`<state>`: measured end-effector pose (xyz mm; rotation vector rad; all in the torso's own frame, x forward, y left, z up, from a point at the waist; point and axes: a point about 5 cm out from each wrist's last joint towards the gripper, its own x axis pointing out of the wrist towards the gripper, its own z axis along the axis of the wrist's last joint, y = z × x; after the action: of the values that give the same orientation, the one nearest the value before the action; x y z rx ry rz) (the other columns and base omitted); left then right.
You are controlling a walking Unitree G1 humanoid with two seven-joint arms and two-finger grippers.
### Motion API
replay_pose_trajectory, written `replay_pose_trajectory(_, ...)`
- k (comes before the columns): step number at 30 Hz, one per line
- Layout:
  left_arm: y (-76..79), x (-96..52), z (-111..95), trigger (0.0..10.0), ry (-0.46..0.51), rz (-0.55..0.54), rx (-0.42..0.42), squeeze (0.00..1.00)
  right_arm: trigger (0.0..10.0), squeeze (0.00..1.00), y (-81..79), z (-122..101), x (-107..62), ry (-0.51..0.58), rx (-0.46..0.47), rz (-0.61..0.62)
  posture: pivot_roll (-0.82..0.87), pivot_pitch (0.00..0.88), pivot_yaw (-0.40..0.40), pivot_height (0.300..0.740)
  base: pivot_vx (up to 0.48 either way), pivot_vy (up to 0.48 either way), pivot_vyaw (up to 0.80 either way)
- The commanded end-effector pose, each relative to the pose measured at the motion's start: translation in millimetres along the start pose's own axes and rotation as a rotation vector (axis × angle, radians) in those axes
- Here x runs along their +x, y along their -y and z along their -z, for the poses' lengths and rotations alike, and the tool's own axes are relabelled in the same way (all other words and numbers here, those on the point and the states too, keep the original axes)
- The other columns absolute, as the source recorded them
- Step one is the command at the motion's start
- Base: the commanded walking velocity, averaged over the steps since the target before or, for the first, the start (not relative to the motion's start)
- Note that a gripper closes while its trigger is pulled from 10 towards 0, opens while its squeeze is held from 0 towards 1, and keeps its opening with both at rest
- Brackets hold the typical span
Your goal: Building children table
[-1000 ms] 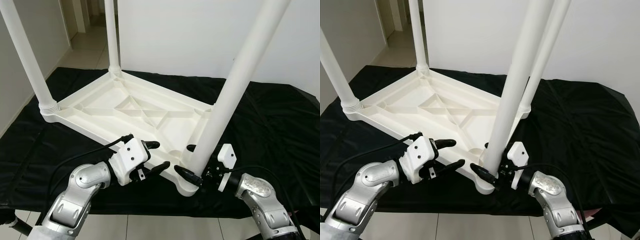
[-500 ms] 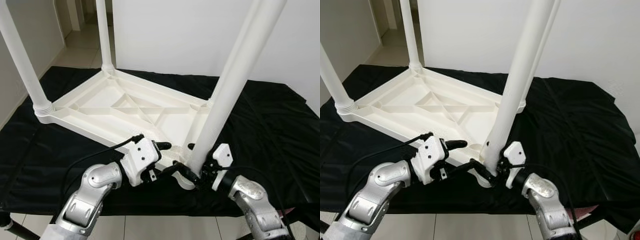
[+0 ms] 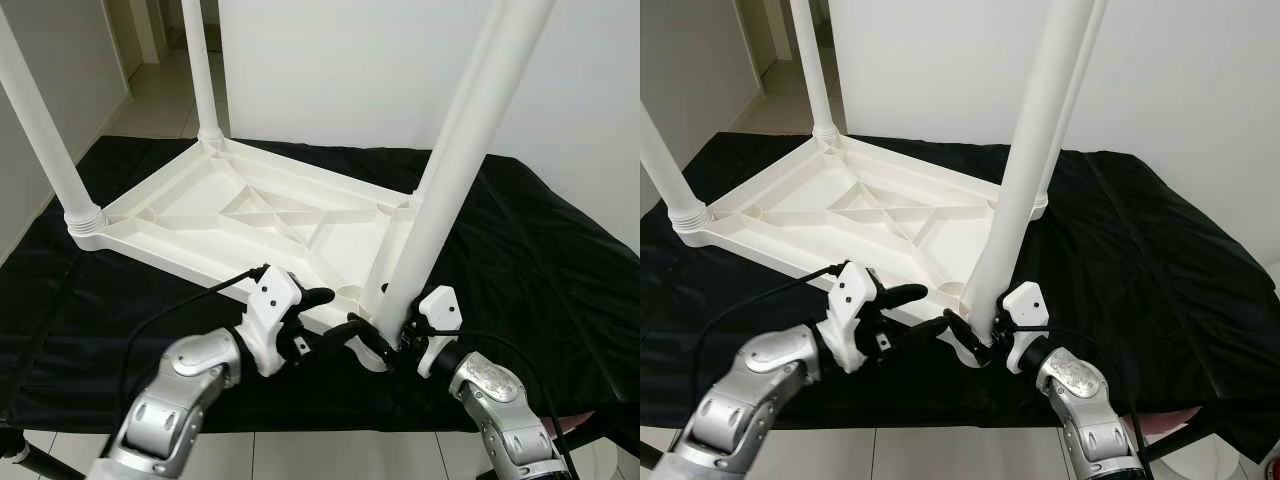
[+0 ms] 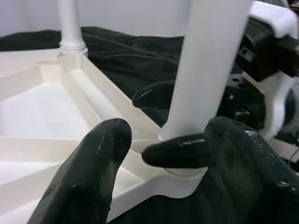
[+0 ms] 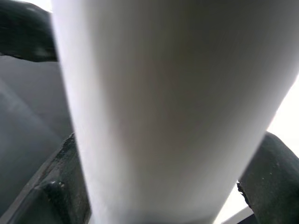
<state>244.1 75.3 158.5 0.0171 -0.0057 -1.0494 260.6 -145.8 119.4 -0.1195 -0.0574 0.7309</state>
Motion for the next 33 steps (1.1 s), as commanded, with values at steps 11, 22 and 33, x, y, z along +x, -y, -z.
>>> replay_pose_trajectory(11,1.5,-0.7,-10,10.0,0.018,-0.067,0.011,0.00,0.0,0.00,-0.3,9,3.4,-0.087,0.021,0.041,-0.01,0.000,-0.071,0.740,0.000,0.000,0.00)
replay_pose_trajectory(22,-4.0,2.3,-11,10.0,0.003,-0.109,0.018,0.00,0.0,0.00,1.7,8,4.1,-0.088,0.019,0.355,-0.01,0.000,-0.080,0.740,0.000,0.000,0.00)
replay_pose_trajectory(33,-7.9,12.5,-16,10.0,0.019,-0.101,0.036,0.00,0.0,0.00,11.7,8,-3.5,-0.096,0.032,0.796,-0.03,0.000,-0.065,0.740,0.000,0.000,0.00)
